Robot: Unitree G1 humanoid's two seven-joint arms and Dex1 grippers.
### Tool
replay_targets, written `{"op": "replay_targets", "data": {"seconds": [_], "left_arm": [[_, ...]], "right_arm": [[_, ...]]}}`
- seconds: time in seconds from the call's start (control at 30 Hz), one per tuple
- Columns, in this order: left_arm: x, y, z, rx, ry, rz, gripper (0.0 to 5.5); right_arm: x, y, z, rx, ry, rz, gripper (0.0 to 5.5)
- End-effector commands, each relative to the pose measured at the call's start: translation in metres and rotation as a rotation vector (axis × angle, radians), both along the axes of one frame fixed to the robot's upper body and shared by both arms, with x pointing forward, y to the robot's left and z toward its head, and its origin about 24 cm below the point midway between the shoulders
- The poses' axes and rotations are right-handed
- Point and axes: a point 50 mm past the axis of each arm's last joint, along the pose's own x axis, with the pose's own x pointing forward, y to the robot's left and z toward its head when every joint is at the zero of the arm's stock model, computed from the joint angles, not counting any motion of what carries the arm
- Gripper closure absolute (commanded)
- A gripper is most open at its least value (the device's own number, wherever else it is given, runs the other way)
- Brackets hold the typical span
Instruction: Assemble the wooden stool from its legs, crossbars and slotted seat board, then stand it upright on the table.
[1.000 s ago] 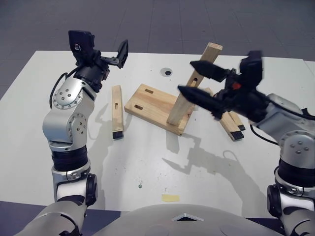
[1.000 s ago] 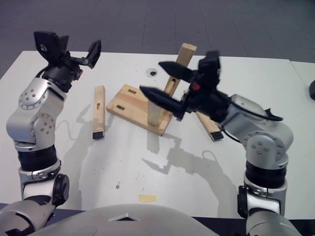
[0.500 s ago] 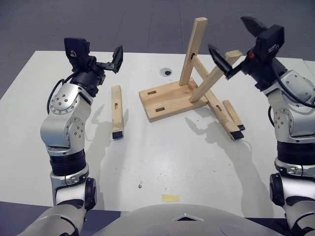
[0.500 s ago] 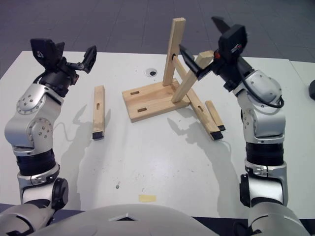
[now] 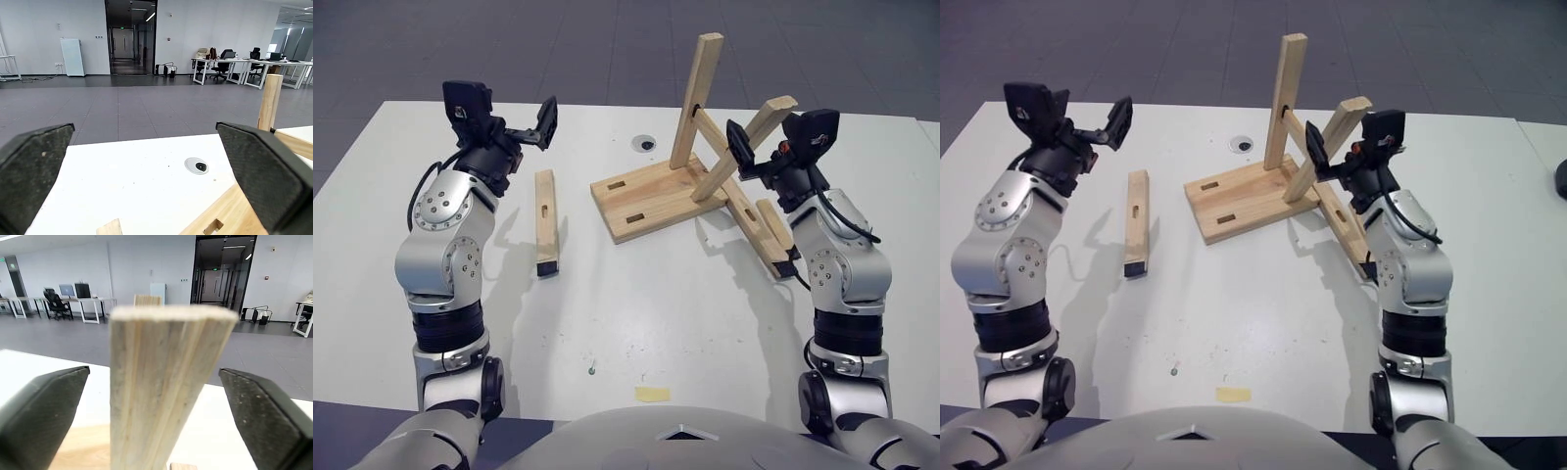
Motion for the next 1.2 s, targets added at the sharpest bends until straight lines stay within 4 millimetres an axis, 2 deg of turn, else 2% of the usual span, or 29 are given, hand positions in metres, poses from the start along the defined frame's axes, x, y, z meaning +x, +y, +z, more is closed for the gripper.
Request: {"op": "replay_targets", "data": {"seconds": [0.03, 0.37, 0.47, 0.6, 0.73, 0.83, 0.93, 1.07, 1.1, 1.2], "left_arm": [[-0.002, 0.002, -0.007, 0.018, 0.021, 0.009, 0.1], [-0.001, 0.01, -0.006, 0.04, 0.018, 0.017, 0.1], [0.0, 0.009, -0.006, 0.037, 0.017, 0.012, 0.1], [-0.001, 0.008, -0.003, 0.038, 0.002, -0.008, 0.1], [-0.001, 0.01, -0.005, 0.035, 0.006, 0.001, 0.1], [0.0, 0.007, -0.006, 0.03, 0.006, -0.004, 0.1], [0.0, 0.002, -0.005, 0.018, 0.0, -0.018, 0.1], [-0.001, -0.001, -0.006, 0.024, 0.007, -0.034, 0.1], [-0.001, -0.001, -0.006, 0.022, 0.006, -0.039, 0.1], [0.0, 0.001, -0.006, 0.022, 0.007, -0.035, 0.1]], "right_arm": [[0.002, -0.008, 0.008, 0.045, -0.046, 0.048, 1.38], [0.013, -0.01, 0.005, 0.099, 0.036, 0.21, 3.06], [0.018, -0.013, 0.001, 0.041, 0.083, 0.318, 3.45], [0.022, -0.025, 0.0, -0.111, 0.13, 0.434, 3.46], [0.024, -0.023, -0.003, -0.23, 0.181, 0.648, 3.45], [0.033, -0.013, -0.004, -0.224, 0.182, 0.758, 3.44], [0.044, 0.008, -0.007, -0.209, 0.152, 0.836, 3.44], [0.053, 0.024, -0.003, -0.283, 0.068, 0.839, 3.43], [0.056, 0.026, 0.003, -0.257, 0.043, 0.815, 3.05], [0.067, 0.024, 0.025, -0.158, -0.058, 0.659, 2.44]]}}
